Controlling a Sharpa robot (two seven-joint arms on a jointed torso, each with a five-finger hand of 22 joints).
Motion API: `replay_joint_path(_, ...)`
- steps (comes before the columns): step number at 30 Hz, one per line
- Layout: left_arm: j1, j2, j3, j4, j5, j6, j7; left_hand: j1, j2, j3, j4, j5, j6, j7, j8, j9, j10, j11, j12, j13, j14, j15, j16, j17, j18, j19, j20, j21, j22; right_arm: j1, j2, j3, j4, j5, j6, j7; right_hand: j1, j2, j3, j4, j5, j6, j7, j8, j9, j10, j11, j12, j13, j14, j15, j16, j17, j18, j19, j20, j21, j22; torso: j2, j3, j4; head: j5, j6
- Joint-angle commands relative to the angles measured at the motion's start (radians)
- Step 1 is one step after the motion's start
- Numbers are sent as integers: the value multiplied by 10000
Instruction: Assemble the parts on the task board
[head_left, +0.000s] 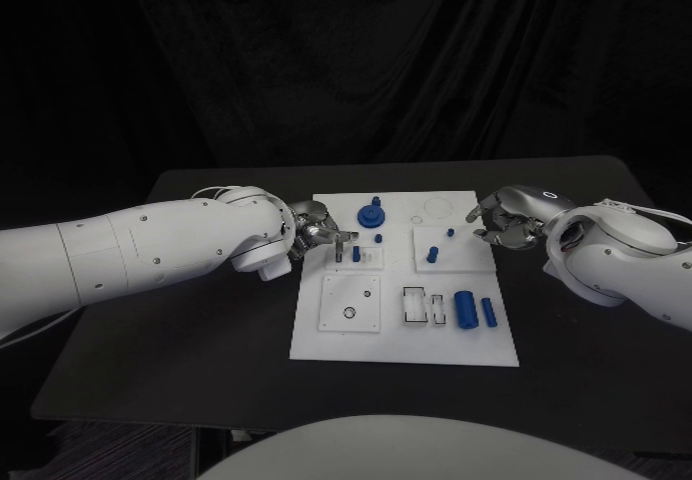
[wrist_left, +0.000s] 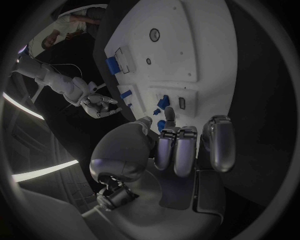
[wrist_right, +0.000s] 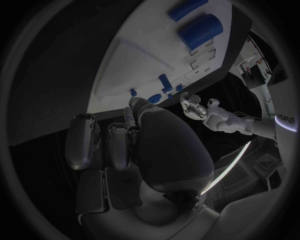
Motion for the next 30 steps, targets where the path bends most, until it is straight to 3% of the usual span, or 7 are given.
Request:
replay_joint_path(1, 185, 9, 8, -18, -151, 240, 531, 147, 14, -77, -5, 97, -104, -9, 0, 227, 1040, -44, 35, 2625, 1057, -81, 65, 2628, -109, 2, -5, -47, 737, -20, -1, 6, 15, -24, 44, -211, -88, -31, 68, -5, 37, 20, 27, -41, -12, 160, 78, -52, 1407, 739, 89, -35, 1616, -95, 41, 65, -20, 1834, -4, 20, -6, 42, -2)
replay_joint_path(9, 671, 245, 8, -573, -169, 1451, 983, 758, 18, -70, -69, 195, -171, 36, -198, 88, 1040, 2, 35, 2625, 1057, -33, 65, 2628, -177, 117, 35, 156, 975, -20, 23, 6, -20, -24, 39, -231, -88, -31, 68, -5, 37, 20, 27, -41, -12, 160, 78, -52, 1407, 739, 89, -35, 1616, -95, 41, 65, -20, 1834, -1, 14, -24, 94, -2)
replay_joint_path(16, 1173, 1009, 8, -1878, -172, 3252, 964, 1782, 72, 160, -519, 121, -34, 35, -523, -226, 1040, 7, 35, 2625, 1057, -6, 65, 2628, -232, 191, 67, 345, 1223, -20, 105, 6, -114, -24, 35, -238, -88, -31, 68, -5, 37, 20, 27, -41, -12, 160, 78, -52, 1407, 739, 89, -35, 1616, -95, 41, 65, -20, 1834, 1, -3, -16, 131, -2)
replay_joint_path(20, 1259, 1413, 8, -2482, -172, 3775, 905, 2802, 159, 770, -1368, 275, 33, -32, -720, -475, 1040, -49, 35, 2625, 1057, -48, 65, 2628, -228, 166, 44, 347, 1269, -21, 175, 6, -153, -24, 25, -216, -119, -22, 77, 3, 46, 28, 26, -44, -16, 130, 78, -86, 1372, 734, 90, -56, 1598, -93, 38, 66, -31, 1831, -7, -3, -15, 111, -2)
replay_joint_path(23, 1286, 1623, 8, -2711, -172, 4177, 531, 2696, 51, 746, -1337, 125, 66, 18, -798, -580, 1040, -15, 35, 2625, 1057, -23, 65, 2628, -225, 148, 56, 323, 1264, -21, 192, 6, -158, -24, 16, -201, -119, -22, 77, 3, 46, 28, 26, -44, -16, 130, 78, -86, 1372, 734, 90, -56, 1598, -93, 38, 66, -31, 1831, -8, -5, -15, 72, -2)
replay_joint_path(27, 1307, 1915, 8, -2973, 115, 4840, -445, 2171, -121, 436, -976, -556, 194, 83, -1025, -930, 1040, 55, 35, 2625, 1057, 31, 65, 2628, -206, 103, 112, 235, 1227, -22, 218, 6, -183, -24, 16, -200, -119, -22, 77, 3, 46, 28, 26, -44, -16, 130, 78, -86, 1372, 734, 90, -56, 1598, -93, 38, 66, -31, 1831, -8, 3, -27, 85, -2)
replay_joint_path(30, 1312, 2120, 8, -3156, 306, 5173, -1119, 1819, -291, 155, -852, -775, 310, 119, -1156, -1144, 1040, 74, 35, 2625, 1057, 49, 65, 2628, -216, 166, 126, 272, 1276, -22, 238, 6, -193, -24, 10, -200, -119, -22, 77, 3, 46, 28, 26, -44, -16, 130, 78, -86, 1372, 734, 90, -56, 1598, -93, 38, 66, -31, 1831, 5, 2, -46, 139, -2)
